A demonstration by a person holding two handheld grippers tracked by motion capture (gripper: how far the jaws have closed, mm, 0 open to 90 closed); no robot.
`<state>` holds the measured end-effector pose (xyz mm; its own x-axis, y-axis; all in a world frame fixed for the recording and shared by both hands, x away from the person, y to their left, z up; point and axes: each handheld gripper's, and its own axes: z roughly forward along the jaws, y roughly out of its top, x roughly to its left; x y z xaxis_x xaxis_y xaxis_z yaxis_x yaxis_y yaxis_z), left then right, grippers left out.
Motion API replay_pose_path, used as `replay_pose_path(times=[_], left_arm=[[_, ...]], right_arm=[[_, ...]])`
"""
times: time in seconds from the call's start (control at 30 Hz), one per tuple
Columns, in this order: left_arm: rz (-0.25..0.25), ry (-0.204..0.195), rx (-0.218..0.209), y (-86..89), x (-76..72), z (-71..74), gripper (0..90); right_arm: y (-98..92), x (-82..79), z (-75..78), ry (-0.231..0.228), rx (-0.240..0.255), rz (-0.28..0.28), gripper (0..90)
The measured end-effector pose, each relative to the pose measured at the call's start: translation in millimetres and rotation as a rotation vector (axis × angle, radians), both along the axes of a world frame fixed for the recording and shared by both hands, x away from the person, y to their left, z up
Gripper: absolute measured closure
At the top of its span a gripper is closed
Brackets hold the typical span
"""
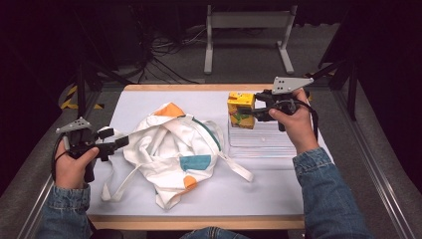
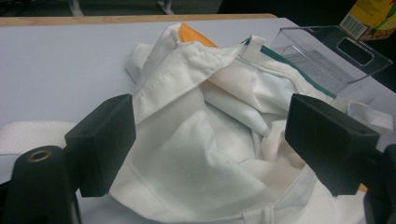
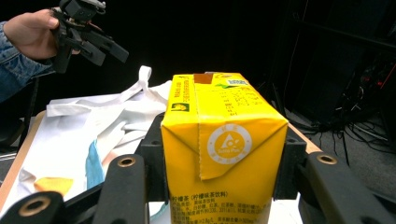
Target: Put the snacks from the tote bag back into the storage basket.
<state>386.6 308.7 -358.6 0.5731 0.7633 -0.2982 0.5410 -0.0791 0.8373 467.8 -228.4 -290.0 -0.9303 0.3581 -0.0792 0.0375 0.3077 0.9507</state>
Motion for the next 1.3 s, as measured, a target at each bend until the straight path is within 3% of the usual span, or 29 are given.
replay_pose_path(times=[0.27, 0.5, 0.7, 1.1, 1.3], left_arm=[[0.022, 0.005, -0.001, 5.3, -7.1, -1.4, 17.2], [0.035, 0.006, 0.010, 9.9, -13.7, -1.7, 17.0], [0.037, 0.003, 0.007, 10.0, -15.8, -0.9, 17.0], [0.060, 0.013, 0.012, 13.3, -24.7, -3.1, 16.8], [0.075, 0.013, 0.019, 16.6, -30.3, -3.3, 16.8]], right_arm=[[-8.8, 1.6, -4.3, 0.006, -0.042, 0.012, 51.8], [-16.6, 4.4, -10.1, 0.011, -0.051, 0.011, 51.8], [-20.7, 6.5, -20.6, 0.023, -0.050, 0.035, 51.8], [-29.8, 16.0, -39.6, 0.041, -0.070, 0.026, 51.8], [-27.9, 18.9, -47.9, 0.048, -0.082, 0.061, 51.8]])
